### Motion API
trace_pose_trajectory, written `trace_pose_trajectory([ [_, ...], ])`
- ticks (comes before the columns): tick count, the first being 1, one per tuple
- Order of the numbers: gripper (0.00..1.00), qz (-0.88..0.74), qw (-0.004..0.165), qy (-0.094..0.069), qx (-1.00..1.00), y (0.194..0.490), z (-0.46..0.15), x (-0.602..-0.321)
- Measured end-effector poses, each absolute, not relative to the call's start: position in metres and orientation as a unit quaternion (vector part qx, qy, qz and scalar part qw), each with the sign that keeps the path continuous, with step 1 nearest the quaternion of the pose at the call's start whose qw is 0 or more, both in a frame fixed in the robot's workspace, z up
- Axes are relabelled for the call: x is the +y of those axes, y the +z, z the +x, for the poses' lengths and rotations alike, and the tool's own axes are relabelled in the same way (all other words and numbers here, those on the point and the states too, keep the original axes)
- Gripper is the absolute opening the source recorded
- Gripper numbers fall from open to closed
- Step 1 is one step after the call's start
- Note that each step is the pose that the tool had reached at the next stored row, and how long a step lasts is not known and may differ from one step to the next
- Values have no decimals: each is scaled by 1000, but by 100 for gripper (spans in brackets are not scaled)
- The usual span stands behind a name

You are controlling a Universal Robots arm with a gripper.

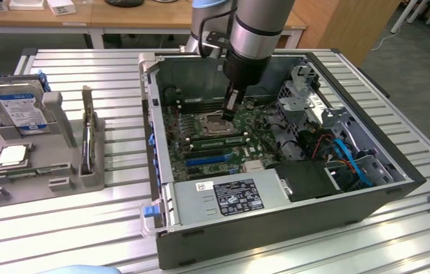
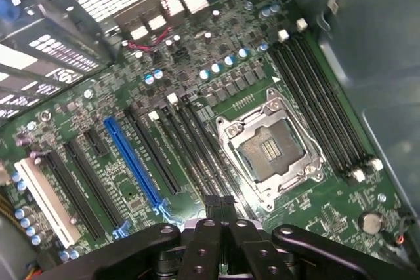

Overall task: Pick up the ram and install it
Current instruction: 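Press down the ram until it locks into place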

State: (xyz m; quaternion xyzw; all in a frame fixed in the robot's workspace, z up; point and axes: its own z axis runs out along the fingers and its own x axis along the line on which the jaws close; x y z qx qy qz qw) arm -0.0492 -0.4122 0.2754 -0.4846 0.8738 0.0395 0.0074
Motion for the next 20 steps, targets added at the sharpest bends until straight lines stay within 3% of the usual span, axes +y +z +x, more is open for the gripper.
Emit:
trace_pose_trajectory([
  [20, 10, -381, 12, 38, 924, 275, -49, -412],
])
